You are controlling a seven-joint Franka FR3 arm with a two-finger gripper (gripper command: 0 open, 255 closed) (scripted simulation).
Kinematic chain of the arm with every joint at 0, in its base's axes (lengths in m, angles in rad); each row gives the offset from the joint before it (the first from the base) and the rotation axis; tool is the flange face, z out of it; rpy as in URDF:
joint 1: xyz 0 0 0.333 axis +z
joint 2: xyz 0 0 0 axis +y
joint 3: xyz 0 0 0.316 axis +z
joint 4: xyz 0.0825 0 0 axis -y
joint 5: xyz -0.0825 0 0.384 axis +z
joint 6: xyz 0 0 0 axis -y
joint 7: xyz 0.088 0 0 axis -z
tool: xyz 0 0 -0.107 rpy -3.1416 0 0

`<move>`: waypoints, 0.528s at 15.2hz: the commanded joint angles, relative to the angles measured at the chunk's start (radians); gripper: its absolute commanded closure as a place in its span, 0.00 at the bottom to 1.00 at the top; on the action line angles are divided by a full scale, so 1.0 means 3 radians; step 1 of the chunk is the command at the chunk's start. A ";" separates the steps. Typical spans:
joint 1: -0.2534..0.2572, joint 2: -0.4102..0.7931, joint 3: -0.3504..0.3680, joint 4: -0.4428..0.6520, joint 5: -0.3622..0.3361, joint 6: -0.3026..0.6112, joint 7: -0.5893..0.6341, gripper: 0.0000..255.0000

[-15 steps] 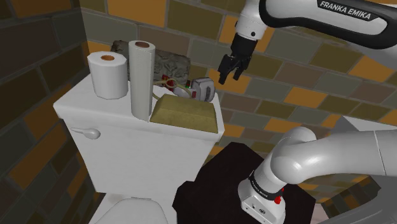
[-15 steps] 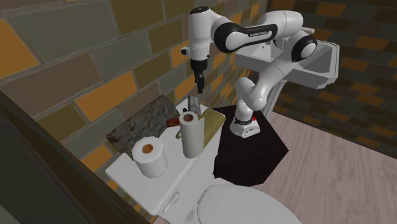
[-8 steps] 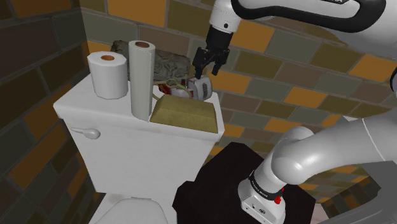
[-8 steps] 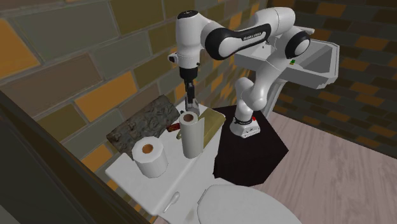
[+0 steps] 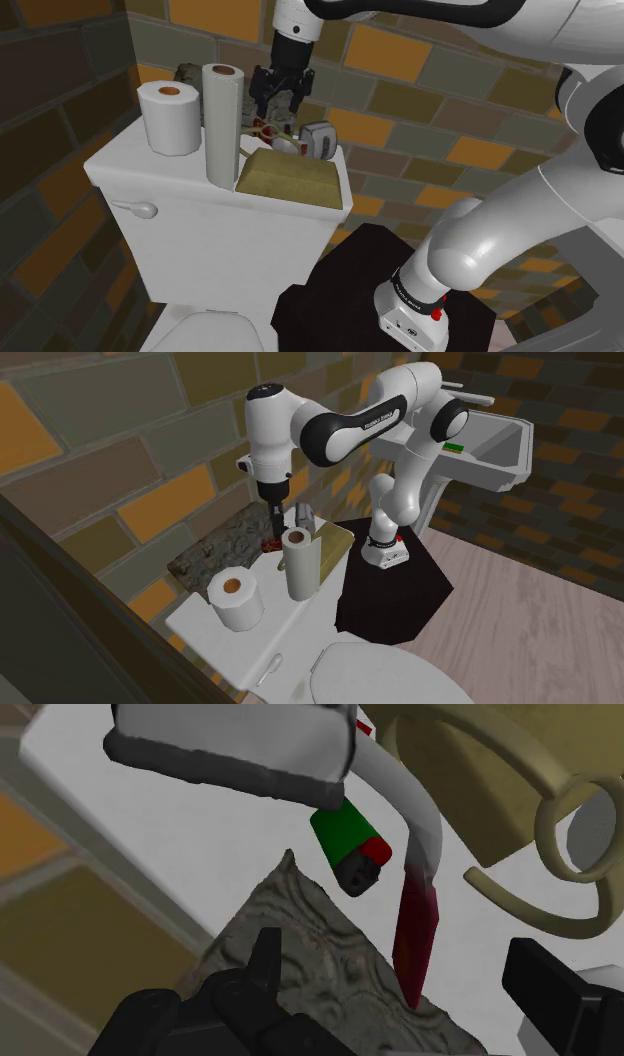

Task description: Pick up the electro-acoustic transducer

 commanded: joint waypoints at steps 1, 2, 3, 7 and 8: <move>0.0024 0.0219 0.0076 0.0221 -0.0022 0.0017 0.0097 0.00; 0.0025 0.0221 0.0076 0.0224 -0.0023 0.0017 0.0098 0.00; 0.0027 0.0215 0.0077 0.0173 -0.0021 0.0062 0.0096 0.00; 0.0031 0.0203 0.0082 -0.0018 -0.0014 0.0241 0.0087 0.00; 0.0032 0.0202 0.0083 -0.0064 -0.0012 0.0286 0.0085 0.00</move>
